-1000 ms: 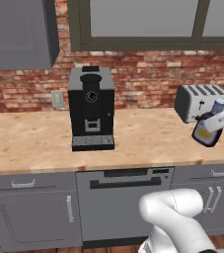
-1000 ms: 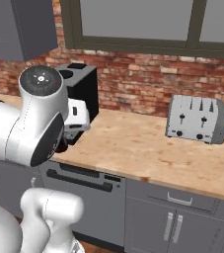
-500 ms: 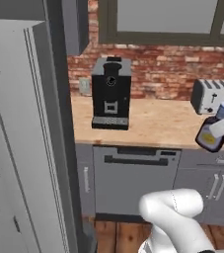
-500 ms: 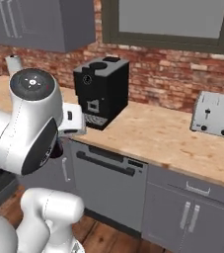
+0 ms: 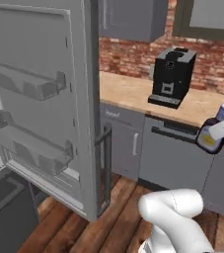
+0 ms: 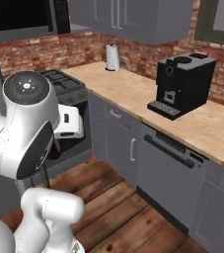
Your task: Place the condiment bottle and condiment bottle from the counter to the top shelf of the fridge. If the existing items in the fridge are on the top shelf, move them to other shelves.
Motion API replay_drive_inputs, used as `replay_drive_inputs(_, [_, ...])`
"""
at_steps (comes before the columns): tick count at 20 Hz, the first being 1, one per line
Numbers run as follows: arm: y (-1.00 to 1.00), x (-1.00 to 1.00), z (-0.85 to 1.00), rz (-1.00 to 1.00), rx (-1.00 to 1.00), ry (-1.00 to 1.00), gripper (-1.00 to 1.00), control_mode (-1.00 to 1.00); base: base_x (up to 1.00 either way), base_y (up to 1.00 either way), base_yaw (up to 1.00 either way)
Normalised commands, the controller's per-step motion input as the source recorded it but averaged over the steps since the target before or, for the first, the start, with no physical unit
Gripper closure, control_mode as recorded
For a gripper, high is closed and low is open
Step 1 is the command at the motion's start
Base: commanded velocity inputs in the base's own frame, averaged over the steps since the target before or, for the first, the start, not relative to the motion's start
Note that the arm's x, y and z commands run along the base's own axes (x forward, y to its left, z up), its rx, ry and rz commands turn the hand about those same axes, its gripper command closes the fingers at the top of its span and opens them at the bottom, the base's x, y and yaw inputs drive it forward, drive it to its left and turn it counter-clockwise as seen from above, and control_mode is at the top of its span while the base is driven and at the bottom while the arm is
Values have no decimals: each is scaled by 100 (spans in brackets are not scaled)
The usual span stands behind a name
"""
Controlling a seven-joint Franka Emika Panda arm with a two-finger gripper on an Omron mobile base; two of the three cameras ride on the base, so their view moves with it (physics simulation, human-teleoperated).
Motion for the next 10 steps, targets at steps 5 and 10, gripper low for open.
replay_drive_inputs(5, [0,0,0,0,0,0,100,100,-100,-5,72])
replay_drive_inputs(10, [0,0,0,0,0,0,100,100,-100,-3,72])
